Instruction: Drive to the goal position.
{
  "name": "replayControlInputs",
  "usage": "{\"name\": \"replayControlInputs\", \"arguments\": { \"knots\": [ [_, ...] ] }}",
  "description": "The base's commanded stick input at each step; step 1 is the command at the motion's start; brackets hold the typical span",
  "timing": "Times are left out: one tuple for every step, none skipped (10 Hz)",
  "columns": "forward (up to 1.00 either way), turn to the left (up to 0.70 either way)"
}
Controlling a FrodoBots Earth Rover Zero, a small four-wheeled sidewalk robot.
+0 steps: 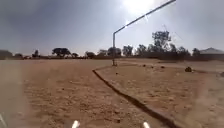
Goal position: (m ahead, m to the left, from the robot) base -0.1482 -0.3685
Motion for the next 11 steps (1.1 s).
{"name": "replayControlInputs", "arguments": {
  "knots": [
    [0.70,0.00],
    [0.70,0.00],
    [0.70,0.00],
    [0.70,0.00],
    [0.70,0.00],
    [0.70,0.00],
    [0.70,0.00],
    [0.70,0.00],
    [0.70,0.00],
    [0.70,0.00],
    [0.70,0.00]
  ]
}}
